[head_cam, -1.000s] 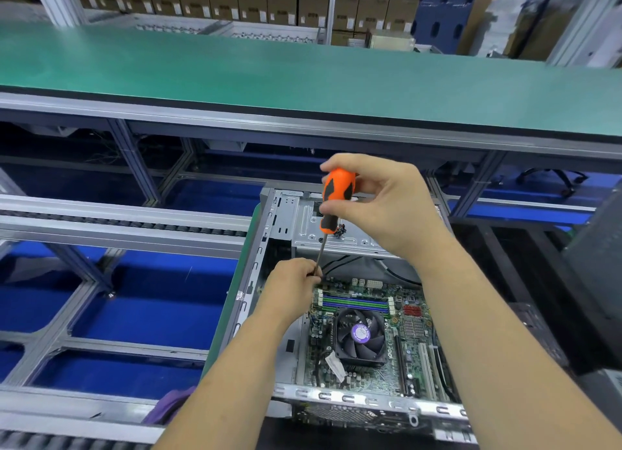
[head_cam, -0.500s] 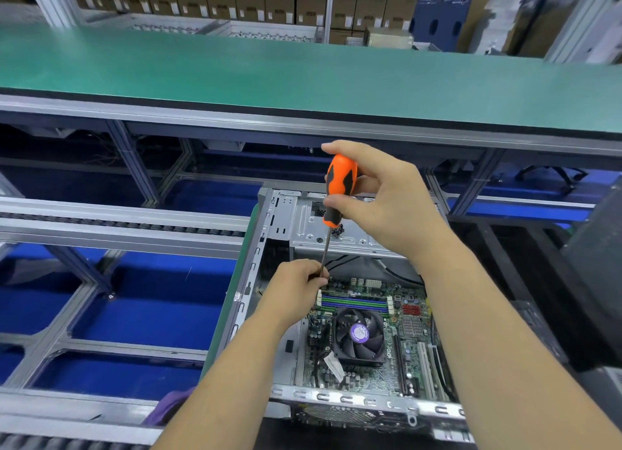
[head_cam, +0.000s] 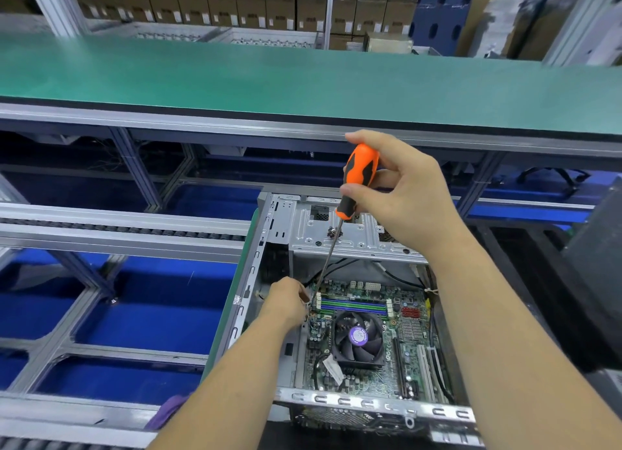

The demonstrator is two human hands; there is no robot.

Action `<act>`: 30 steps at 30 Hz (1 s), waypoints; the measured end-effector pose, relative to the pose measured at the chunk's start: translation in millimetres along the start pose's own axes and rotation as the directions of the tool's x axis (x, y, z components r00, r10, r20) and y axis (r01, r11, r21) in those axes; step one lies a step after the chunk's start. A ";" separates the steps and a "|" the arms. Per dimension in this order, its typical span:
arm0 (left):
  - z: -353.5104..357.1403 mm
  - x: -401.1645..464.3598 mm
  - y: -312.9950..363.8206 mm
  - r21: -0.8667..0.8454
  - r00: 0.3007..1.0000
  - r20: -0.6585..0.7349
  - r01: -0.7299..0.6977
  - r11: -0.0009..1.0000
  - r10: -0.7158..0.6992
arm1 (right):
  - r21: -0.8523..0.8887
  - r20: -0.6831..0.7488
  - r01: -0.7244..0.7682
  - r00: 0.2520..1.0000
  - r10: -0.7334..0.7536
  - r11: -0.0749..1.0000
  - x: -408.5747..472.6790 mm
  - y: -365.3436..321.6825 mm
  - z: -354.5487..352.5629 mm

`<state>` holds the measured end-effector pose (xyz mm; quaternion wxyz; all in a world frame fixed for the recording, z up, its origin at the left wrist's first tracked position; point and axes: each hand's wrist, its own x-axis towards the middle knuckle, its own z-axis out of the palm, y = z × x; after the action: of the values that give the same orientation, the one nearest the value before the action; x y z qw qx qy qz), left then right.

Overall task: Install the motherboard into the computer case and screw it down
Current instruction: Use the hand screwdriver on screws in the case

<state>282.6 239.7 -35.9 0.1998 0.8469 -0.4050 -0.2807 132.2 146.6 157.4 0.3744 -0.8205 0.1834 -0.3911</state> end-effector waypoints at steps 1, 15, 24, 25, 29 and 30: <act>1.2 0.7 0.3 -0.018 1.000 -0.004 0.001 1.000 -0.001 | 0.004 -0.001 0.001 1.000 -0.001 1.000 0.1 -0.3 -1.6; 16.1 9.8 -9.1 -0.016 1.000 -0.024 -0.015 1.000 0.015 | 0.044 -0.021 -0.003 1.000 0.004 0.999 0.9 0.3 -8.8; 18.7 14.2 -9.0 -0.037 1.000 -0.024 -0.008 0.999 0.007 | 0.035 -0.018 -0.001 1.000 0.002 0.999 3.5 -1.8 -12.4; 19.0 14.4 -9.5 -0.037 0.999 -0.031 -0.010 0.999 0.009 | 0.028 -0.021 0.001 1.000 0.000 1.000 3.6 -1.8 -12.6; 18.5 14.8 -9.2 -0.051 0.998 -0.063 -0.027 0.998 0.024 | -0.001 -0.037 0.020 0.999 -0.020 1.000 3.4 -1.8 -14.0; 18.4 15.1 -9.0 -0.058 0.998 -0.064 -0.029 0.998 0.025 | -0.004 -0.038 0.022 0.999 -0.022 1.000 3.3 -1.6 -14.1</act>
<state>283.8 231.0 -59.8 0.2410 0.8435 -0.4016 -0.2628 123.3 139.1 166.1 0.3652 -0.8154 0.1821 -0.4105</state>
